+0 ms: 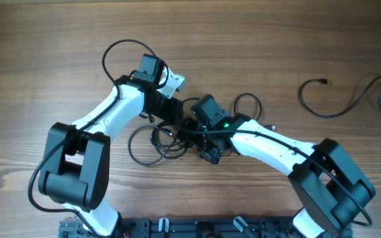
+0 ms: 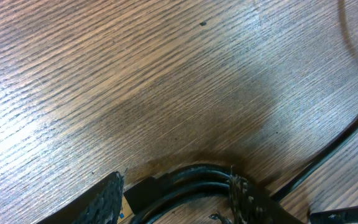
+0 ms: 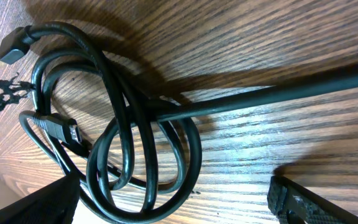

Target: Untangle cables

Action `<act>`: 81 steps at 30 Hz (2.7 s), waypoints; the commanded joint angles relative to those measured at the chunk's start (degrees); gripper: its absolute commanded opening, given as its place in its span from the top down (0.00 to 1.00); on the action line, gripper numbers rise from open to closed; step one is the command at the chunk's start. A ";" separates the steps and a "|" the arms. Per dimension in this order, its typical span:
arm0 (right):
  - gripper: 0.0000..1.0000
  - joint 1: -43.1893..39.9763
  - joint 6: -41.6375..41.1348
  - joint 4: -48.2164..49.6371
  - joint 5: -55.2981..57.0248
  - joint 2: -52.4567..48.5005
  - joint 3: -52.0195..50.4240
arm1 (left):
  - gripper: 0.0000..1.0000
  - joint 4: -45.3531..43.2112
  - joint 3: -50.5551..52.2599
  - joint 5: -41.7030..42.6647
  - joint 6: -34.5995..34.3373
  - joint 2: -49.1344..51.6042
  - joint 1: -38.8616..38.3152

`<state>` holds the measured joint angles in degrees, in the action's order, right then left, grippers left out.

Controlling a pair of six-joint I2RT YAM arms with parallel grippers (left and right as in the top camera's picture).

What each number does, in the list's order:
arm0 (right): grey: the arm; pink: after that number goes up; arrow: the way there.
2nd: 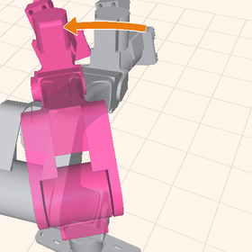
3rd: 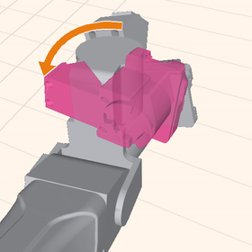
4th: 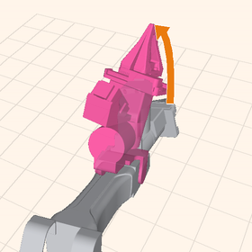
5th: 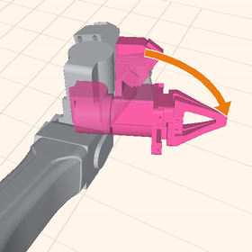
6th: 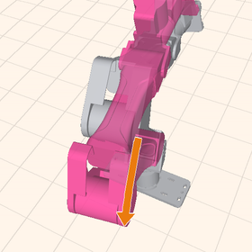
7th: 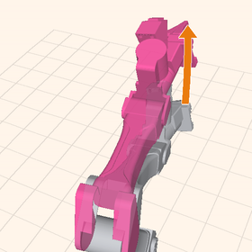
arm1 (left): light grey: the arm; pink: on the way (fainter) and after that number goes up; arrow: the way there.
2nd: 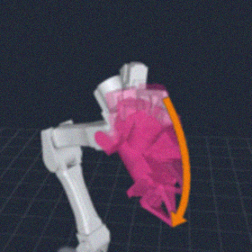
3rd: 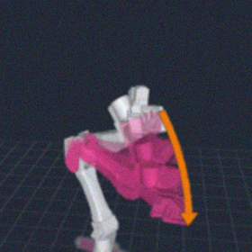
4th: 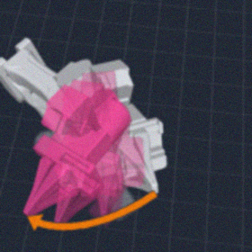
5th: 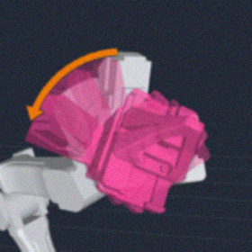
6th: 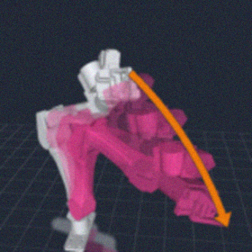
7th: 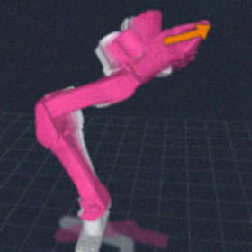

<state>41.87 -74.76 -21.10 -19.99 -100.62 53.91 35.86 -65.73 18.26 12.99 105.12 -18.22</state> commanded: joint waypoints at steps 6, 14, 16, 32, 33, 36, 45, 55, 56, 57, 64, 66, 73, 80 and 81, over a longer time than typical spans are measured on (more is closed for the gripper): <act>0.00 0.07 -0.44 0.15 1.36 0.59 -0.42 | 0.42 -0.04 0.26 0.28 0.09 0.66 -0.07; 0.00 0.07 -0.42 0.17 1.36 0.59 -0.42 | 0.39 -0.07 0.26 -1.57 0.09 0.66 -0.04; 0.00 0.07 -0.42 0.17 1.36 0.59 -0.42 | 0.39 -0.04 0.26 -3.19 0.09 0.66 -0.04; 0.00 -5.14 -6.23 6.32 -7.06 3.85 -0.39 | 0.39 -0.42 0.26 -4.85 -0.20 0.66 0.00; 0.00 -5.60 -6.23 3.39 -8.83 4.52 -0.39 | 0.39 -0.68 0.26 -4.85 -1.07 0.66 0.00; 0.00 -5.35 -6.21 -3.45 -9.22 4.46 -0.42 | 0.38 -0.66 0.26 -4.85 -1.44 0.66 -0.02; 0.00 -3.63 -7.65 -4.07 -6.12 4.46 -0.42 | 0.38 -0.68 0.26 -4.85 -1.46 0.66 -0.07; 0.35 -2.21 -14.64 -3.61 -3.15 4.39 -0.83 | 0.37 -0.72 0.26 -4.83 -1.51 0.66 -0.13; 0.38 -1.18 -19.06 -3.61 -1.11 4.37 -1.25 | 0.37 -0.72 0.26 -4.83 -1.51 0.66 -0.22; 0.44 -0.66 -22.12 -3.54 0.98 4.35 -1.51 | 0.36 -0.72 0.26 -4.83 -1.51 0.66 -0.28; 0.53 -0.04 -29.38 4.98 2.82 0.20 -2.32 | 0.34 -0.92 0.26 -4.83 -1.49 0.66 -1.07; 0.57 -0.02 -29.35 5.86 0.22 -1.49 -2.32 | 0.34 -0.90 0.26 -4.85 -1.46 0.66 -1.07; 0.80 1.62 -27.02 5.09 4.04 -2.38 -2.93 | 0.33 0.04 0.26 -6.12 -1.44 0.66 -1.01; 0.96 1.77 -25.05 4.02 3.93 -2.47 -2.93 | 0.33 0.24 0.26 -6.36 -1.44 0.66 -1.01; 0.96 1.40 -23.76 4.90 3.93 -2.45 -2.93 | 0.33 0.37 0.26 -6.38 -1.44 0.66 -1.01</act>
<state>43.46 -101.41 -16.67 -17.85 -101.60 51.81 35.94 -65.76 12.21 11.70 105.12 -19.03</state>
